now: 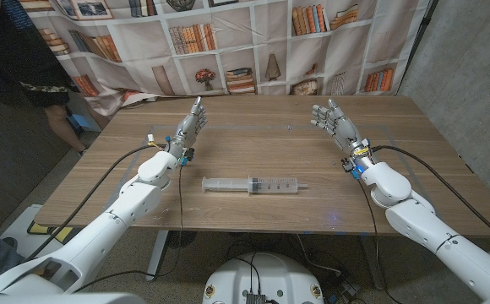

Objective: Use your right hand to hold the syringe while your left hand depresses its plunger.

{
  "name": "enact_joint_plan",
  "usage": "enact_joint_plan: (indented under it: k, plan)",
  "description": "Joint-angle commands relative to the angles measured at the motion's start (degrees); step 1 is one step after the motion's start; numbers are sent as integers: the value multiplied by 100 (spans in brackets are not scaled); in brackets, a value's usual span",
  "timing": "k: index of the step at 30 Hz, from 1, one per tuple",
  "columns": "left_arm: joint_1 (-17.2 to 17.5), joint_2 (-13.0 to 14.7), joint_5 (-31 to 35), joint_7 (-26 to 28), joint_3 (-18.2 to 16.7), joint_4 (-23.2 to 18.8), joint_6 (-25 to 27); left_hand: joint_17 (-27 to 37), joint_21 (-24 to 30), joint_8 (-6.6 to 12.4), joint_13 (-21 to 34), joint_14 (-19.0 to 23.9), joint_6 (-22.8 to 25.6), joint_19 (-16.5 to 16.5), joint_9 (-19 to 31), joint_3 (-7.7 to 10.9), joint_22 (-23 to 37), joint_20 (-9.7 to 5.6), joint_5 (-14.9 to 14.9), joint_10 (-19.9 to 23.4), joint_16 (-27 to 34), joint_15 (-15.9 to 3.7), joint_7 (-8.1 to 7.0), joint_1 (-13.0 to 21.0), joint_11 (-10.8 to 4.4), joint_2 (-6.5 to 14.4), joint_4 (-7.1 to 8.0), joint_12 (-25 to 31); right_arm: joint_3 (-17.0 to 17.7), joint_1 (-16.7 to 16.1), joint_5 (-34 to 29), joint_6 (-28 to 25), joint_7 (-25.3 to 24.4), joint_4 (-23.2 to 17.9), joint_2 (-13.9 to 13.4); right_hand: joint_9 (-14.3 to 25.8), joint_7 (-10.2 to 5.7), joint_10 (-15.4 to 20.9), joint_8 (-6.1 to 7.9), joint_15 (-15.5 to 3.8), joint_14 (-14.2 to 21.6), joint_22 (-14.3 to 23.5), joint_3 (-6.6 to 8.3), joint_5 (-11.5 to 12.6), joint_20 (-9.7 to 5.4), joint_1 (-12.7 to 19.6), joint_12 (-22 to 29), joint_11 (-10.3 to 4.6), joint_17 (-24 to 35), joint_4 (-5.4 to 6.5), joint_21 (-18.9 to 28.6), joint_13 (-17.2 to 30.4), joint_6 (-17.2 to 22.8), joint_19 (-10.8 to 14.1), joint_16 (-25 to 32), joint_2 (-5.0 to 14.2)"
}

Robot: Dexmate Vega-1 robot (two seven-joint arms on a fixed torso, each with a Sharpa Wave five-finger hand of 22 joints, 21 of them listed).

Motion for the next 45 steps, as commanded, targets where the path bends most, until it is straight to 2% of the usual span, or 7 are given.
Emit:
enact_joint_plan:
  k: [1,22,39,40,41,42,45]
  plan:
    - [-106,-31,41,-121,67,89,-43,11,29,1,18,30,24,50,19,-14,18,-6,-10,44,0,13,-5,62,0,24,-20,4,191,-503,-582,54,-541,-553,-163,23,-35,247,38,-154,213,33,28,-10,-84,106,84,-212,15,-74,23,28,65,212,63,10]
    - [12,54,379,373,207,-495,344,11,21,-16,18,63,44,63,20,-9,18,-4,-33,75,-12,9,-14,123,-14,68,-38,-6,666,-1216,-1128,180,-759,-1012,-560,23,-128,331,44,-130,320,32,54,-17,-64,194,79,-200,9,-136,11,22,113,314,48,42]
    - [141,271,115,-202,125,-623,159,11,22,-17,19,113,101,97,21,-4,18,6,-57,140,-15,3,-19,181,-22,112,-55,-3,817,-1624,-2149,-152,-1300,-1572,-437,24,-140,359,39,-143,355,32,84,-20,-65,267,71,-207,6,-179,-13,22,115,325,37,76]
    - [185,295,88,-189,97,-668,165,11,24,-17,19,115,106,107,21,-5,18,-1,-59,144,-16,1,-18,185,-8,115,-56,-4,828,-1660,-2303,-162,-1386,-1611,-424,24,-138,358,39,-143,357,32,86,-21,-65,272,70,-223,6,-182,-14,23,115,326,36,78]
    - [224,319,66,-185,73,-707,165,11,25,-17,19,116,108,109,21,-5,18,4,-60,145,-16,0,-20,187,-2,116,-56,-4,847,-1714,-2447,-224,-1485,-1687,-405,25,-260,392,50,-147,384,34,108,-32,-64,337,62,-513,7,-227,-42,23,161,345,19,101]
    - [262,344,50,-184,52,-743,160,11,24,-18,19,118,109,108,21,-5,18,4,-62,145,-17,0,-14,190,-3,118,-57,-6,863,-1760,-2564,-281,-1527,-1757,-418,24,-351,441,62,-183,444,34,113,-38,-72,353,71,-583,9,-240,-48,22,208,368,32,108]
    - [357,431,25,-196,3,-833,157,12,22,-19,19,134,118,110,21,-7,18,6,-67,153,-14,2,-16,197,-6,123,-59,-7,883,-1886,-2829,-385,-1639,-1920,-413,23,-380,463,68,-226,479,35,116,-40,-84,364,73,-574,9,-249,-51,21,233,383,38,111]
